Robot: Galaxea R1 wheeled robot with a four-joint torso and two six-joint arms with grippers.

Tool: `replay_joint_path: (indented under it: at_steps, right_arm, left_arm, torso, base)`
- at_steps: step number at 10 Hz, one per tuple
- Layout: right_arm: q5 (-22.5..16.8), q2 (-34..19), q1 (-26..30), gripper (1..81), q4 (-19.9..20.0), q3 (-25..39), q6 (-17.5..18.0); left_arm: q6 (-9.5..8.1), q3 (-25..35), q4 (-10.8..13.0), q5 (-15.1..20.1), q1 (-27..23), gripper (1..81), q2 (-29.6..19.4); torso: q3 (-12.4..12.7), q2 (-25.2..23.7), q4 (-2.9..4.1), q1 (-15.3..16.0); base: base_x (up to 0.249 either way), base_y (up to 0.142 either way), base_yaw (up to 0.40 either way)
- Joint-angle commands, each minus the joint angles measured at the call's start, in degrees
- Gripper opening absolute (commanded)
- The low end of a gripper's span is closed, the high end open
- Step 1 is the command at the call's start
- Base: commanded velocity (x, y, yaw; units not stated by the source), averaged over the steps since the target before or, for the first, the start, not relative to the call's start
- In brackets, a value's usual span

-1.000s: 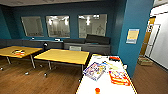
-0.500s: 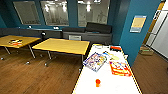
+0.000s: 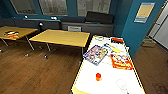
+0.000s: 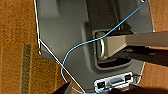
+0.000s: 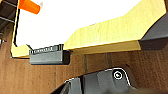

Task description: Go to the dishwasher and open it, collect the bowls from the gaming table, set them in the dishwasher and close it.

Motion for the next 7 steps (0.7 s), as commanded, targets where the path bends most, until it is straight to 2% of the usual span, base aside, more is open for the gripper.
replay_joint_path:
  at_steps: [1, 3, 5, 7]
  right_arm:
    - [-9.2, -6.8, 11.7, 81.1, 0.7, 0.8, 8.1]
    - [-10.1, -6.6, 15.4, 81.1, 1.6, -0.6, 15.0]
    - [-15.9, -4.9, 20.3, 81.1, 1.7, -4.7, 19.7]
    - [-18.8, -3.1, 23.5, 81.1, 1.7, -8.2, 23.5]
  left_arm:
    - [0.25, 0.0, 0.4, 3.5, -0.7, 81.1, -0.2]
    - [0.25, 0.0, 0.2, 3.5, -0.7, 81.1, -0.2]
    - [0.25, 0.0, 0.1, 3.5, -0.7, 81.1, -0.2]
    - [0.25, 0.0, 0.1, 3.5, -0.7, 81.1, -0.1]
  torso:
    - [0.0, 0.0, 0.00, 0.0]
    - [0.1, 0.0, 0.00, 0.0]
    - [0.0, 0.0, 0.00, 0.0]
    - [0.0, 0.0, 0.00, 0.0]
  base:
    - [0.000, 0.000, 0.000]
    - [0.000, 0.000, 0.000]
    - [0.000, 0.000, 0.000]
    - [0.000, 0.000, 0.000]
